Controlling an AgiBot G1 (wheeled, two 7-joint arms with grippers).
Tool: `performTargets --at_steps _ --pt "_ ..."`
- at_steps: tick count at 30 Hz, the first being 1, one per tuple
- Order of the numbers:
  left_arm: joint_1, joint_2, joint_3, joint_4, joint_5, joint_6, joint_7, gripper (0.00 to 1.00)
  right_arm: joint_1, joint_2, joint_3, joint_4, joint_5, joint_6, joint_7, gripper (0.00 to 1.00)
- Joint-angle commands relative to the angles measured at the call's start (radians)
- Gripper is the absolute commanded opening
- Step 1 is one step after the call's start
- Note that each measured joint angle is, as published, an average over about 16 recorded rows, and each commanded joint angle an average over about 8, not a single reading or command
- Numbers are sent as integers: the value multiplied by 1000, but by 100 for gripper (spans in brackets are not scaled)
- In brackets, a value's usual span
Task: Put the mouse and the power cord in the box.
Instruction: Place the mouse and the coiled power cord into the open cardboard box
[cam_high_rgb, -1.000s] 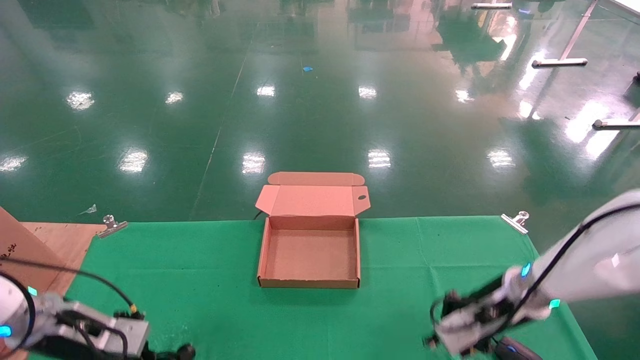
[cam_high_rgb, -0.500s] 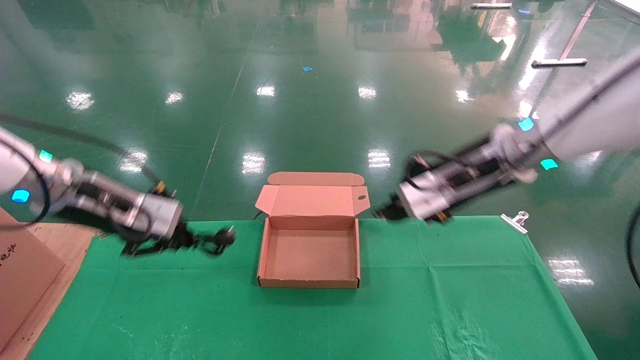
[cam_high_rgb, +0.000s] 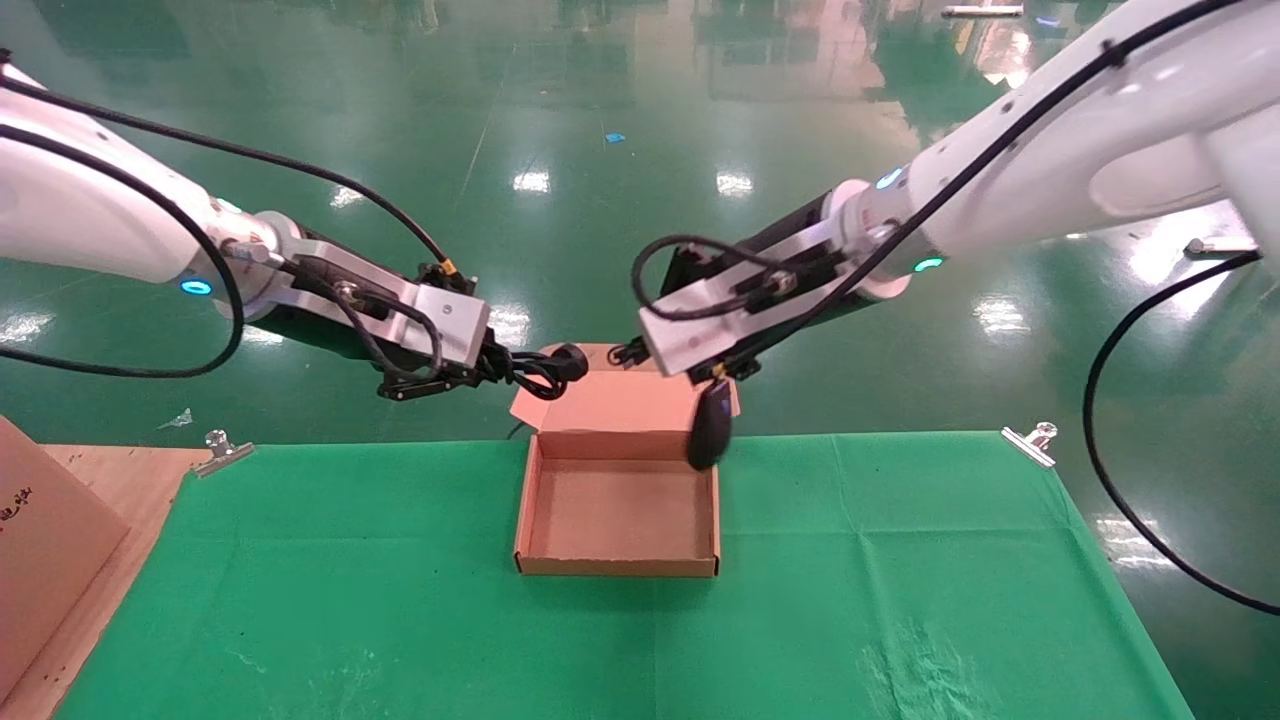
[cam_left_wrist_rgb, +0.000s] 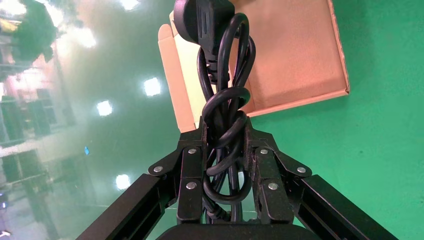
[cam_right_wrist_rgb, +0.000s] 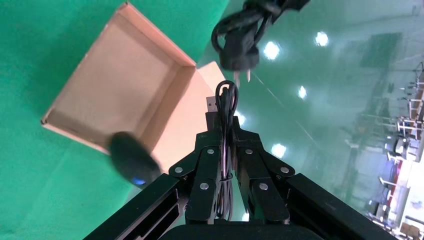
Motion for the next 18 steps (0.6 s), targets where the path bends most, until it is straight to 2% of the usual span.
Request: performTargets --at_steps 1,5,8,13,18 --pt "-6 13 2 15 3 7 15 0 -11 0 -21 42 13 9 32 0" --pt "39 38 -21 22 -31 -71 57 0 -9 5 -54 53 35 17 58 0" --pt "107 59 -38 -5 -58 -208 89 0 1 11 -70 34 49 14 60 0" --pt "264 81 -40 -126 -99 -472 102 0 22 26 -82 -33 66 -18 30 0" --pt "407 86 6 -262 -160 -606 59 0 34 44 -84 -108 75 -55 -26 0"
